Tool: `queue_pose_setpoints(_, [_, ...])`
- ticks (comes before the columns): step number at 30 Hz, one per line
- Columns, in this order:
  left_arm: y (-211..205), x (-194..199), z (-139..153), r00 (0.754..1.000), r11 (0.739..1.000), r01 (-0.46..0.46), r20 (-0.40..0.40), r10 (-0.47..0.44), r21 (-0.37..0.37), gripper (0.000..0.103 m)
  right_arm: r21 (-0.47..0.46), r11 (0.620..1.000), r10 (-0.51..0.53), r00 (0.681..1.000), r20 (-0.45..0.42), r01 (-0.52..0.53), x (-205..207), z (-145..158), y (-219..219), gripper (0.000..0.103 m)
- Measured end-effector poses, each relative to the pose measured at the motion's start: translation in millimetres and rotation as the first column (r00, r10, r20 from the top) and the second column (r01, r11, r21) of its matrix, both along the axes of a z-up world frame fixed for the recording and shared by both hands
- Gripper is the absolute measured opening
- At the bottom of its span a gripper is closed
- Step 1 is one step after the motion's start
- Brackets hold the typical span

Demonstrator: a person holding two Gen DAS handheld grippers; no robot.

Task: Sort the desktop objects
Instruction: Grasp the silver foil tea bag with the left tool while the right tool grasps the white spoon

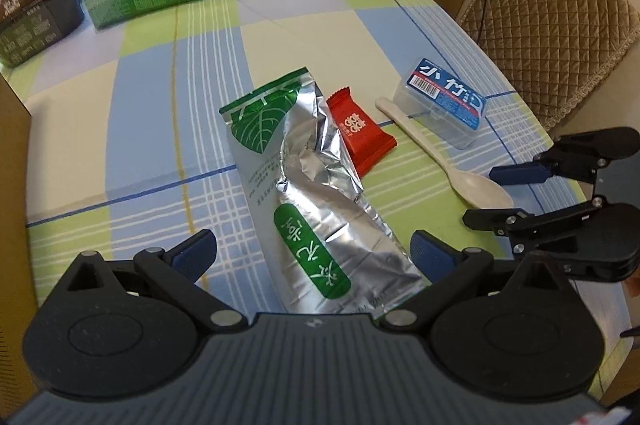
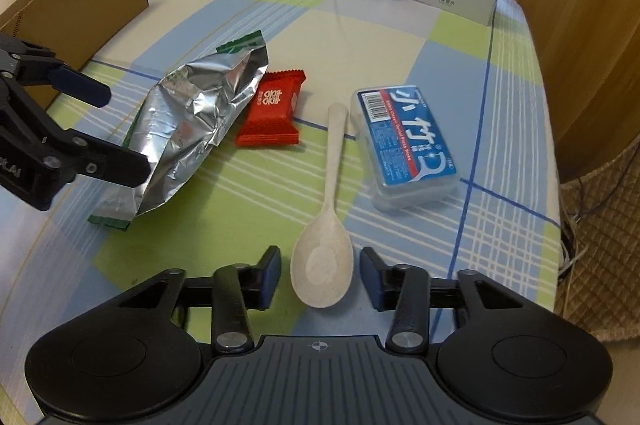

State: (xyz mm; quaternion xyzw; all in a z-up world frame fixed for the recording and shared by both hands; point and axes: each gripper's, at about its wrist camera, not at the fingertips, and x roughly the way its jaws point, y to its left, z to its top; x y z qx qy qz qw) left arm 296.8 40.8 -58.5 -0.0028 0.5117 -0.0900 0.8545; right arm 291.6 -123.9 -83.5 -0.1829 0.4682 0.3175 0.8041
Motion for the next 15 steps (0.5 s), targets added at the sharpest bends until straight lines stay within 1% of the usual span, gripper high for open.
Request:
queue_pose_setpoints(1, [0, 2, -3, 1.000, 1.000, -0.003, -0.005, 0.003, -0.007, 0.101, 0.003, 1.000, -0.001, 1.000, 0.003, 0.001, 0, -1, 0, 0.032])
queue_pose_setpoints(4, [0, 7, -10, 1.000, 1.000, -0.010, -0.013, 0.010, -0.015, 0.101, 0.011, 1.000, -0.016, 1.000, 0.004, 0.016, 1, -1, 1, 0.031])
queue_pose_setpoints(11, [-3, 22, -20, 0.999, 0.999, -0.042, -0.018, 0.041, -0.030, 0.101, 0.033, 0.999, -0.038, 0.999, 0.005, 0.038, 3, -1, 1, 0.031])
queue_pose_setpoints(15, [-8, 33, -25, 0.998, 0.998, -0.056, -0.035, 0.055, -0.036, 0.101, 0.036, 0.998, -0.048, 0.999, 0.005, 0.048, 3, -2, 1, 0.031])
